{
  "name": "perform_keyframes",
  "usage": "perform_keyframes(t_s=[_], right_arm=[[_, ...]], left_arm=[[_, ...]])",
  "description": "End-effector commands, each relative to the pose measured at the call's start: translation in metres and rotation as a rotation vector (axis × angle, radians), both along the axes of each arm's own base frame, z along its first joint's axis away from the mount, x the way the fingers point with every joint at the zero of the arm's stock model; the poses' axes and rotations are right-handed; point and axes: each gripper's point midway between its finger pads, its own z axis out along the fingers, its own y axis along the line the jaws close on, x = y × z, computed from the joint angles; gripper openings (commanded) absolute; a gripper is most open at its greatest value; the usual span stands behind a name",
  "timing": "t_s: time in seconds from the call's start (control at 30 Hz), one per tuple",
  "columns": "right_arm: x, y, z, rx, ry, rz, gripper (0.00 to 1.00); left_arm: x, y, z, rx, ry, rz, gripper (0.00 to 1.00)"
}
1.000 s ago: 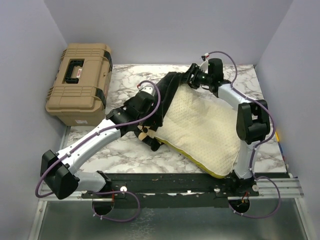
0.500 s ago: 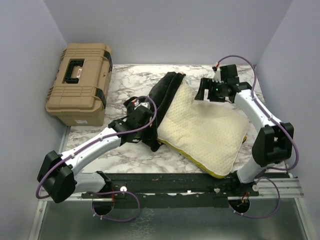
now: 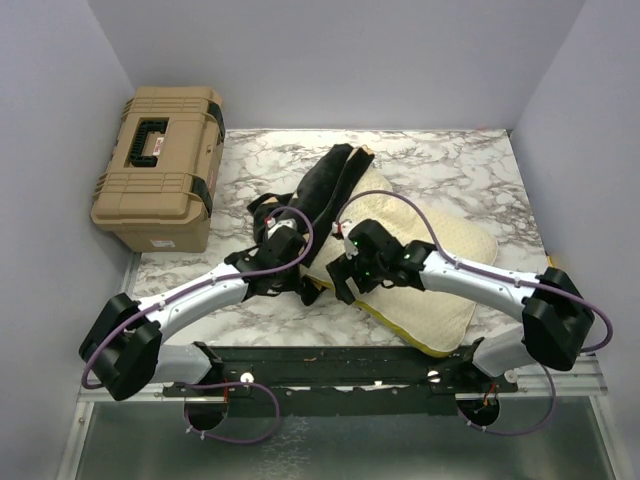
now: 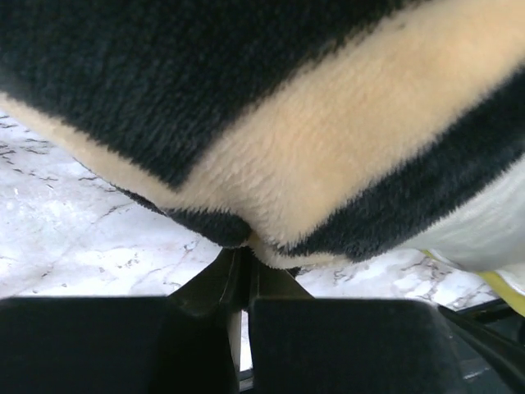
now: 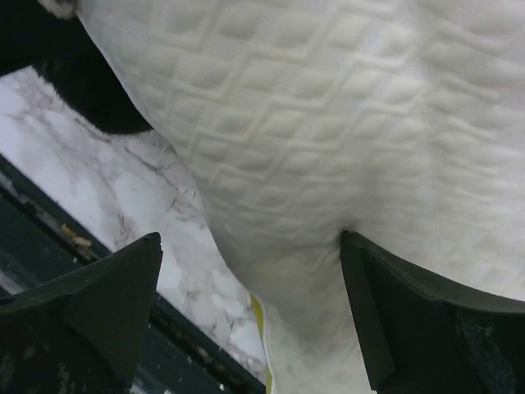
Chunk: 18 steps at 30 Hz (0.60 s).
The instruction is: Put the pillow into the pillowcase
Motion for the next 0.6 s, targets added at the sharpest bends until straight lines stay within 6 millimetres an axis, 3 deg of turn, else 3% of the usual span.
perform_keyframes(t_s=[0.0, 0.1, 0.17, 0.23, 0.3, 0.33, 0.47, 0.57], right_arm=[[0.042, 0.024, 0.004, -0.039, -0.269, -0.057, 0.94], [0.067, 0.028, -0.002, -0.093, -0.341, -0.137, 0.92], [0.082, 0.031, -0.006, -0.122, -0.380, -0.176, 0.83], [0.093, 0.041, -0.008, -0.117, -0.398, -0.179, 0.41], [0.099, 0.053, -0.001, -0.093, -0.398, -0.176, 0.06], [0.102, 0.056, 0.007, -0.070, -0.401, -0.189, 0.01], [0.107, 0.063, 0.060, 0.099, -0.406, -0.233, 0.00], [0.106, 0.068, 0.104, 0.238, -0.415, -0.223, 0.00]], left_arm=[[0.003, -0.017, 0.028, -0.144, -0.072, 0.001, 0.00], [-0.001, -0.019, 0.036, -0.181, -0.080, -0.006, 0.00], [-0.003, -0.020, 0.041, -0.206, -0.087, -0.009, 0.00], [-0.006, -0.020, 0.046, -0.227, -0.092, -0.012, 0.00], [-0.010, -0.020, 0.049, -0.245, -0.096, -0.015, 0.00], [-0.011, -0.020, 0.052, -0.256, -0.101, -0.018, 0.00], [-0.015, -0.020, 0.057, -0.277, -0.112, -0.027, 0.00], [-0.016, -0.031, 0.070, -0.284, -0.140, -0.068, 0.00]])
